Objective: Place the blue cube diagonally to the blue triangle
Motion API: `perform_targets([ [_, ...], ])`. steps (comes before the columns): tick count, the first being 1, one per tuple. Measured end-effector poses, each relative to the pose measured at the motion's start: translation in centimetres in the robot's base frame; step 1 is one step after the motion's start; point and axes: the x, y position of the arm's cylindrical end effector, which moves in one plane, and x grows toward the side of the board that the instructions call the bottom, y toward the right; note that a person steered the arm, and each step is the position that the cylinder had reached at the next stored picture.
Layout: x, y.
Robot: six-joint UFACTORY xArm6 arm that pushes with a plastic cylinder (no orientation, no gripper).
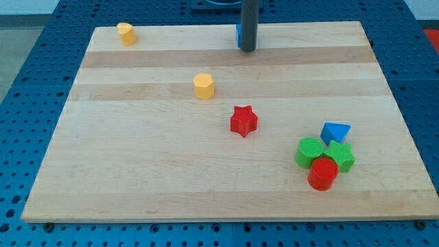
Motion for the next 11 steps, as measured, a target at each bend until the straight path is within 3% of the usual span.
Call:
perform_targets([
  [3, -2.2, 5.1],
  [7, -2.3, -2.2],
  [11, -1.7, -2.4],
])
